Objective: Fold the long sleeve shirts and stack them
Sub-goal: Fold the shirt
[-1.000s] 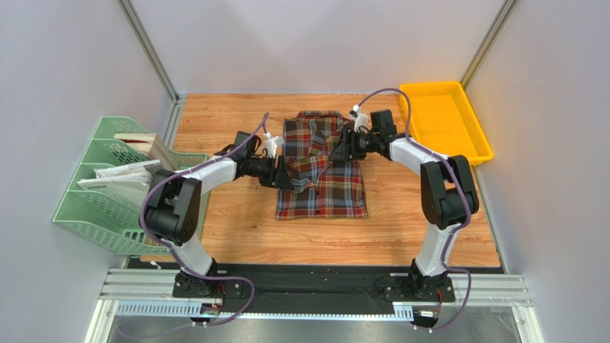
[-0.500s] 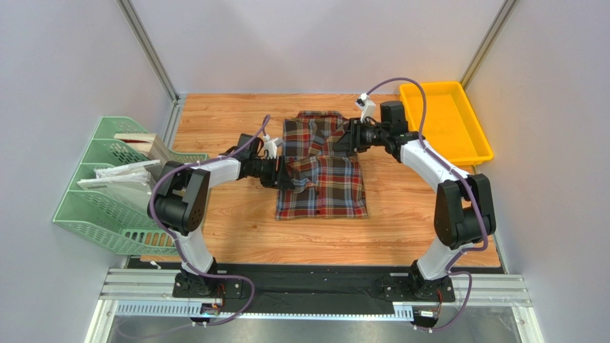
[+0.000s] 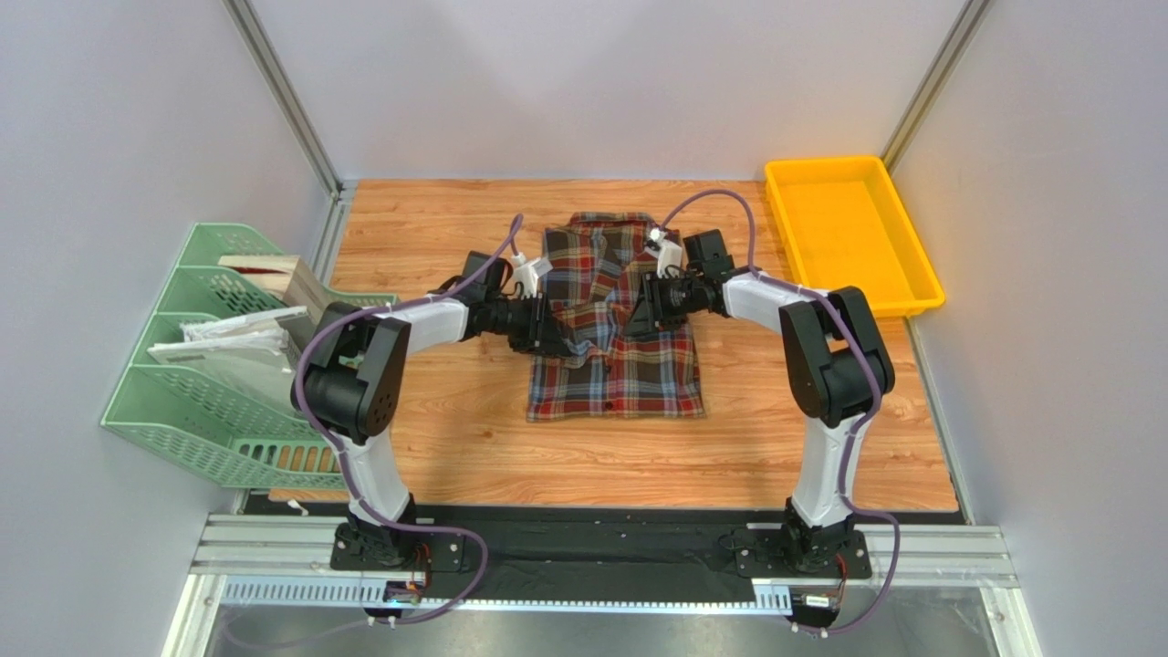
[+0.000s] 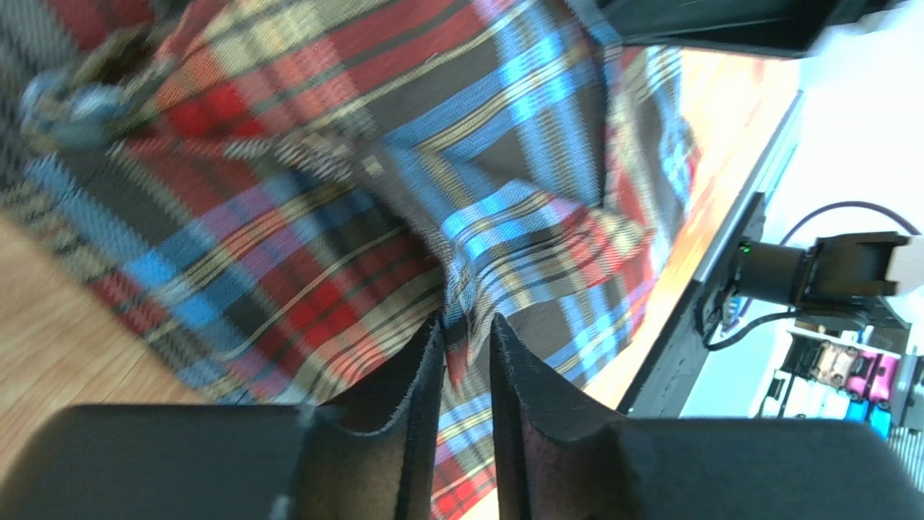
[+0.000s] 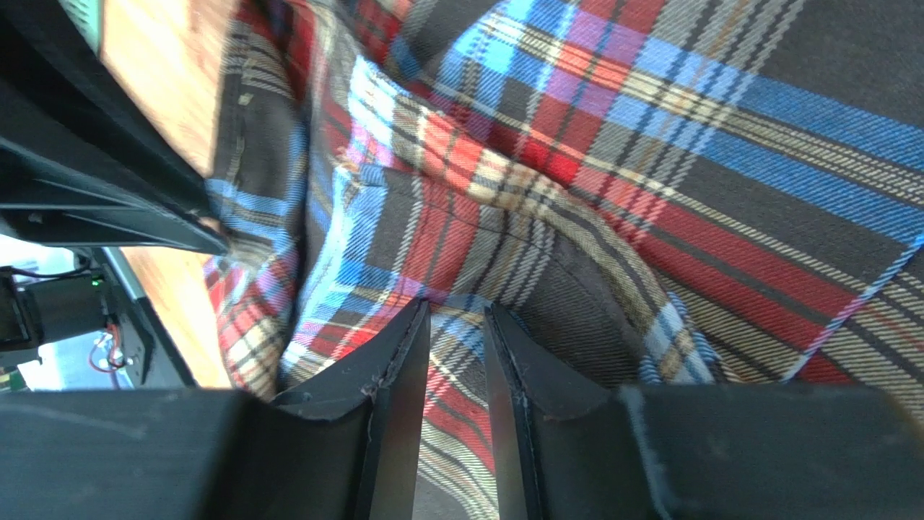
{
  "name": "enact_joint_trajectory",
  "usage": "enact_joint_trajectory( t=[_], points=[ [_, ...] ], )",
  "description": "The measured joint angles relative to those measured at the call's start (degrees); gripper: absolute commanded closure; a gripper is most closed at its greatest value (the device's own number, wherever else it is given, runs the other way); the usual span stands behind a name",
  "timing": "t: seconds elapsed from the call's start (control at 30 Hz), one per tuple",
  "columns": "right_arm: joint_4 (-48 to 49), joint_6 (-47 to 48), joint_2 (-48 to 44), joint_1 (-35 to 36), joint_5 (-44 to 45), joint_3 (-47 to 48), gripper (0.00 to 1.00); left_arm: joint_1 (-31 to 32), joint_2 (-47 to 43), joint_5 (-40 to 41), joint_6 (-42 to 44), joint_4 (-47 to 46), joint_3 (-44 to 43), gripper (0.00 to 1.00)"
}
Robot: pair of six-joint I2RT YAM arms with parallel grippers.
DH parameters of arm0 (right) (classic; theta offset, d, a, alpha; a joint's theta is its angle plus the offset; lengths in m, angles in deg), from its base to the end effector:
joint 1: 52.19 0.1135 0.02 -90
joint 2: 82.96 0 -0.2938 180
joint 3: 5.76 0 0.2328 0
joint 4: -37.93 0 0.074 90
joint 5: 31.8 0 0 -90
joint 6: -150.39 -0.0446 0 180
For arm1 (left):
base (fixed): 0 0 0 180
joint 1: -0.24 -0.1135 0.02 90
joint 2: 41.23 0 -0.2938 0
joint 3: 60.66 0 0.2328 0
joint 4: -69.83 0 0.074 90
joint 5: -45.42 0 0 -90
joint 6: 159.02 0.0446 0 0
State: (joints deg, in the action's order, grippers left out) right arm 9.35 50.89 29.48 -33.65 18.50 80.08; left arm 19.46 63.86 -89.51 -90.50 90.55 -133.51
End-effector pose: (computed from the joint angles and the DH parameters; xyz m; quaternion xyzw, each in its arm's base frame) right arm 0.3722 0.1549 0.1919 -0.1720 0.8867 0.3825 0.1946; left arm 0.3267 -0.1473 0.1887 0.1041 0.8785 -0.4418 0.1492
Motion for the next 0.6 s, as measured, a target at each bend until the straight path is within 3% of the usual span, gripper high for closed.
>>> enact_joint_trajectory(
  t=[0.13, 0.43, 0.6],
  points=[
    [-0.5, 0.81, 0.96, -0.09, 0.46, 0.55, 0.69, 0.57, 0.0, -0.7, -1.09, -0.42, -1.55, 1.0],
    [-0.48, 2.21, 0.96, -0.09, 0.66, 1.18, 0.69, 1.75, 1.99, -2.29, -3.37, -2.82, -9.84, 1.0],
    [-0.63, 2.62, 0.98, -0.09, 0.66, 1.92, 0.68, 2.97, 6.27, -3.1, -5.73, -5.86, -14.91, 0.91]
  ],
)
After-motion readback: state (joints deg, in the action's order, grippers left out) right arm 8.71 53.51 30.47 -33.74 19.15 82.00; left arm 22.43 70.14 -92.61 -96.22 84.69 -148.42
